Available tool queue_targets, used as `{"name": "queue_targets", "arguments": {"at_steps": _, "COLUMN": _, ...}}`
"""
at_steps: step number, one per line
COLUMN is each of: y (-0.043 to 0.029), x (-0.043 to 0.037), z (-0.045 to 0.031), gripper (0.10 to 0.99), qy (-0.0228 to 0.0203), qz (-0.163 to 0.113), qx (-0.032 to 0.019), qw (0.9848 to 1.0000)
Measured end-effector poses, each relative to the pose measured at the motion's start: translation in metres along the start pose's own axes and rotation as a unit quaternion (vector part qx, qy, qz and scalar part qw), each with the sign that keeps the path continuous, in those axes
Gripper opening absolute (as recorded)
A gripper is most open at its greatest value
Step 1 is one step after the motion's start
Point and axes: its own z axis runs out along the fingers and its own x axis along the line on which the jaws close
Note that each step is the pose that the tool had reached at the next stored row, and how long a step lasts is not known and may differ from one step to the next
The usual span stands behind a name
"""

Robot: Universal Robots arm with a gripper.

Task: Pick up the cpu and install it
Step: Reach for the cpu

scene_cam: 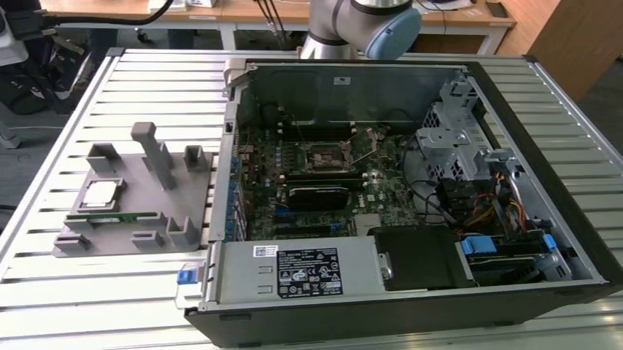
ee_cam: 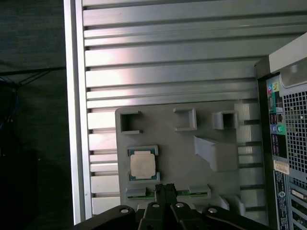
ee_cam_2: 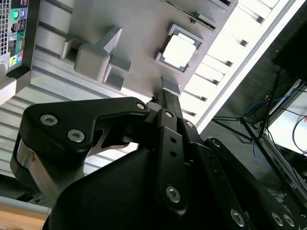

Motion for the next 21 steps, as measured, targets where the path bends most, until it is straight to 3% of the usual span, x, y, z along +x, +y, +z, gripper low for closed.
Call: {"name": "queue_targets", "arguments": {"at_steps": 21, "y": -0.002, "x": 0.0238, "z": 0.0047, "gripper": 0.106, "qy": 0.0018, "qz": 0.0, "qx": 0.0001, "qw": 1.0}}
